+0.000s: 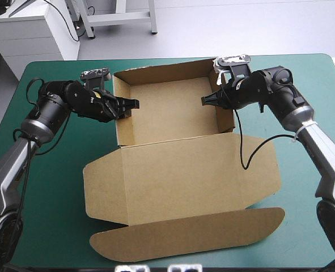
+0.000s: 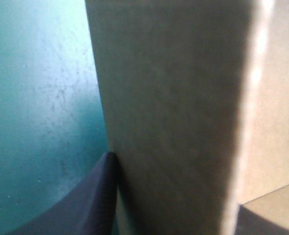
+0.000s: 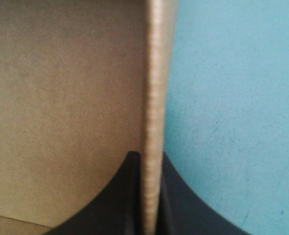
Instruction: Fold the box
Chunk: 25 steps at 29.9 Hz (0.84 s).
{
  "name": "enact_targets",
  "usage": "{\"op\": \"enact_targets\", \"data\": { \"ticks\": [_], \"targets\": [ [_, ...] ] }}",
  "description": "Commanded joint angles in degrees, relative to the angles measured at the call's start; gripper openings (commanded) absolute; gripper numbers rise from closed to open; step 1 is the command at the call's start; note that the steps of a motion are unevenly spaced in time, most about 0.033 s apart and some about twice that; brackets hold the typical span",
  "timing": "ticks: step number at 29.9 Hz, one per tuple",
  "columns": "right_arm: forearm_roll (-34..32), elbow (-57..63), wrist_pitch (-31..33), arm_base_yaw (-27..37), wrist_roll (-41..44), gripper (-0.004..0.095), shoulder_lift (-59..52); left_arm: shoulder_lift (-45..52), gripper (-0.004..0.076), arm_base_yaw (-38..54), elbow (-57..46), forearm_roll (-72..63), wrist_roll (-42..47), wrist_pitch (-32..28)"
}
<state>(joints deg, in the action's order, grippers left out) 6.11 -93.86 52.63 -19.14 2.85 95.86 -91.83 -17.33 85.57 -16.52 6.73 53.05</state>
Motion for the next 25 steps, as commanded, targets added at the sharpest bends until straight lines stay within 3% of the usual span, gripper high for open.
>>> {"op": "enact_targets", "data": {
  "ticks": [1,7,11,25],
  "targets": [
    [2.3,-2.2,1.4,-0.4,-1.8,0.0000,-3.6,1.5,-0.0008,-4.0,4.8,7.8,-0.4,-1.5],
    [2.3,-2.2,2.7,-0.4,-1.8,0.0000,-3.6,0.5,-0.0008,-10.0,7.7,25.3,1.4,4.8],
    [2.5,-2.2,3.0,-0.4,-1.7,0.0000,-3.6,-0.2,-0.0008,-9.8,7.7,25.5,1.4,7.8],
    [3.4,-2.2,4.7,-0.4,-1.7,0.0000,-3.6,-0.2,0.0000,-9.8,7.7,22.9,1.4,8.2]
  ]
}}
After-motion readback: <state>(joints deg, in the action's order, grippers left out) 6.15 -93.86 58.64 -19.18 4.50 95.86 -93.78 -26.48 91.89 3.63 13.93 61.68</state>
